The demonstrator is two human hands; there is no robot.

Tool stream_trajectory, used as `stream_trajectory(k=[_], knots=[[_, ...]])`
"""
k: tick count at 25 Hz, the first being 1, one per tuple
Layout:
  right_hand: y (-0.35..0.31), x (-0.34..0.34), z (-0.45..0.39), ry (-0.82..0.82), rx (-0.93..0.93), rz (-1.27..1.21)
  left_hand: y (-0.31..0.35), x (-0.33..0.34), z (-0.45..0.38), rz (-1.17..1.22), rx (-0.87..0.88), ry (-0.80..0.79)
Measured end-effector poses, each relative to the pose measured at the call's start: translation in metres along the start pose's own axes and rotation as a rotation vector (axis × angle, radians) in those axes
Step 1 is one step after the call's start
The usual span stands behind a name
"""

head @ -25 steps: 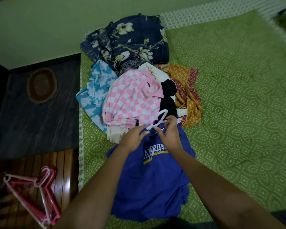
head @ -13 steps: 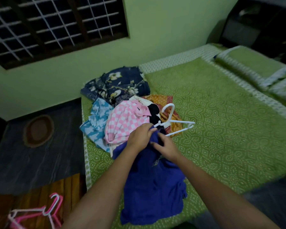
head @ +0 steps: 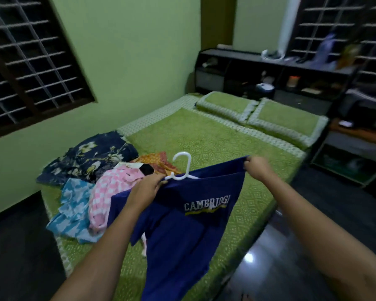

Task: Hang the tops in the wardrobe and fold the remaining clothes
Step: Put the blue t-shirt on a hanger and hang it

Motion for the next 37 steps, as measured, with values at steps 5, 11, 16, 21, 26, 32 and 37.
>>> stream_trajectory(k=[5,11,16,21,26,32,37], knots=[[0.012,-0.095,0.039,0.061,-0.039,-0.192,0.085,0.008,-0.106,0.134,0.034,0.146],[0.13,-0.252,0.034,0.383,-0.146,0.128,0.228,-0.002,-0.245,0.289,0.358,0.162],[0.216,-0.321,0.009,0.169,-0.21,-0.118,0.348,0.018,-0.339,0.373,0.516,0.186],[0.292,-0.384,-0.005,0.453,-0.088,-0.166,0.444,0.074,-0.407,0.454,0.59,0.148],[0.335,-0.435,-0.024,0.961,-0.093,-0.163,0.54,0.137,-0.472,0.456,0.672,0.126],[0.424,-0.49,-0.062,0.811,0.003,-0.11,0.635,0.183,-0.589,0.591,0.824,0.126],[0.469,-0.556,-0.107,0.96,0.209,-0.055,0.734,0.212,-0.663,0.657,0.968,0.063]])
Point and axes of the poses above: each hand's wrist, its own z-axis away from the middle knuckle, its own x-axis out of the palm, y = z × x, the point moved 3 cm from there along -z, towards the middle knuckle, and after that the axes turned 3 degrees about z, right-handed, at the moved point
